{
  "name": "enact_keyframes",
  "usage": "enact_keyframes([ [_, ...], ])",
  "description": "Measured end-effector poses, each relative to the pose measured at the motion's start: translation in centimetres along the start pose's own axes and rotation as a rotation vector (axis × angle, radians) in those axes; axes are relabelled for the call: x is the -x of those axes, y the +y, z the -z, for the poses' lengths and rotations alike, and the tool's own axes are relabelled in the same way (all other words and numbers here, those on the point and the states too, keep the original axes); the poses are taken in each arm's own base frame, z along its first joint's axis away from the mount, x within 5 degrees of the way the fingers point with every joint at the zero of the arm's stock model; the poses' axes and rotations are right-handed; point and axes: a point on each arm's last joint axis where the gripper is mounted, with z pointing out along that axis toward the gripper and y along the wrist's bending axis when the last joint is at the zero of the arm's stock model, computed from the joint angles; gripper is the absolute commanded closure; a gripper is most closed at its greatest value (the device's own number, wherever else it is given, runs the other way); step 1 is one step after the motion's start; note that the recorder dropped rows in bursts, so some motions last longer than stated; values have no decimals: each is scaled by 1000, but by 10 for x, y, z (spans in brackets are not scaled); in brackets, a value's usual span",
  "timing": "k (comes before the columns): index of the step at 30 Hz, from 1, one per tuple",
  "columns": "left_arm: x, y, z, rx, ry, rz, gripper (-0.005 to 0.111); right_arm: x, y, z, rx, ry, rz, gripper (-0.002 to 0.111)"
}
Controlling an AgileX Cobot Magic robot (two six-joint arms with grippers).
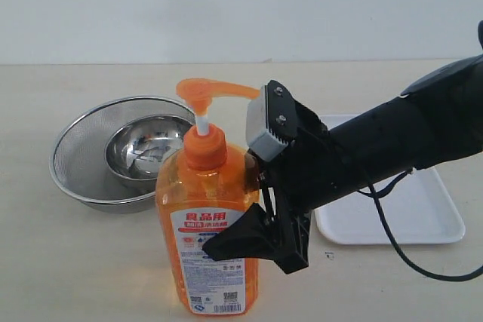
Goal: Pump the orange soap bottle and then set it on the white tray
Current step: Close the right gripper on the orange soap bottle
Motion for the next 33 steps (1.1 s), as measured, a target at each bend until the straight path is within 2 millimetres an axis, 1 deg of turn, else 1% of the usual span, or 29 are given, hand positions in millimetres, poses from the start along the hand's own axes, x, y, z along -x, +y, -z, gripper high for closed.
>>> enact_keyframes([
  [3, 0, 0, 0, 0, 0, 0, 102, 0, 0, 0, 1, -2, 3, 104],
  [4, 0, 0, 0, 0, 0, 0, 102, 0, 0, 0, 1, -2, 3, 108],
  [26, 0, 0, 0, 0, 0, 0, 102, 0, 0, 0, 5, -4, -33, 108],
  [33, 0, 0, 0, 0, 0, 0, 102, 0, -2, 0, -24, 0, -53, 108],
])
